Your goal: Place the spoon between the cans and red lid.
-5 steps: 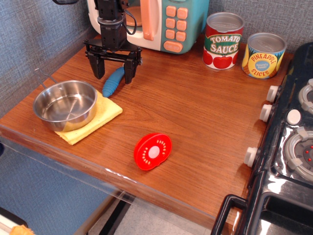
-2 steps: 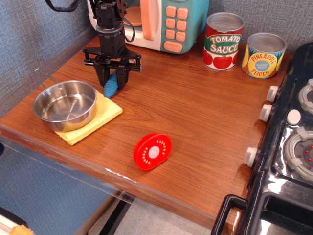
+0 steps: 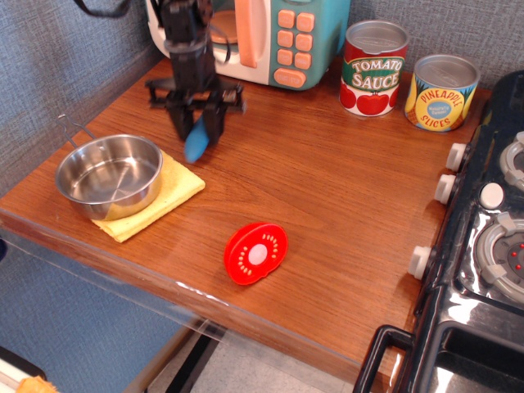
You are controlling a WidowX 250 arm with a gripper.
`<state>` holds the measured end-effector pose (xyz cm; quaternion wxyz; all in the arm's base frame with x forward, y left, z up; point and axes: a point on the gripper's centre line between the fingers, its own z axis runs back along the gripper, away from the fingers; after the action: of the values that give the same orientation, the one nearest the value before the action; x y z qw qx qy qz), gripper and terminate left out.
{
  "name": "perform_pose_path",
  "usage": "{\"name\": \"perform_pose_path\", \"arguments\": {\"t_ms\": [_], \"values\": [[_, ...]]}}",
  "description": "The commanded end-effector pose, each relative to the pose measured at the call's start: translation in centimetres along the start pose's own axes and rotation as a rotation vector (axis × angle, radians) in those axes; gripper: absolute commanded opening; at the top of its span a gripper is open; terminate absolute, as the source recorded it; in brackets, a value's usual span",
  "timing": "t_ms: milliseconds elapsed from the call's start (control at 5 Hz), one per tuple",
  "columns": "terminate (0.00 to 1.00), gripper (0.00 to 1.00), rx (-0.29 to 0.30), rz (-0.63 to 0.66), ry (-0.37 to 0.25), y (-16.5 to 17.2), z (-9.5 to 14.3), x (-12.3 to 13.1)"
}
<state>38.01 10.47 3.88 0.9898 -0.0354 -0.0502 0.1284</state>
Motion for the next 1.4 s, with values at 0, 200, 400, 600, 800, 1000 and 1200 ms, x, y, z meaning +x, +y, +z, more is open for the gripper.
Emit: {"name": "perform_pose_path", "arguments": {"t_ms": [0,200,400,600,800,1000,1200], "values": [[0.0,0.0,-0.14,-0.157,-0.217,-8.0,7.8,0.5],[0.0,0.0,-0.131,-0.274,-0.17,-12.6,6.0,-1.9],[0.0,0.0,-0.111,-0.341,-0.12,-15.5,4.0,-4.0],[0.0,0.0,-0.086,-0.378,-0.068,-17.6,1.7,-5.3],[0.0,0.0,-0.048,-0.373,-0.023,-18.7,-0.1,-6.1],[0.0,0.0,-0.02,-0.29,-0.035,-17.9,-0.6,-6.0],[0.0,0.0,-0.032,-0.225,0.009,-17.1,-1.5,-6.0]]}}
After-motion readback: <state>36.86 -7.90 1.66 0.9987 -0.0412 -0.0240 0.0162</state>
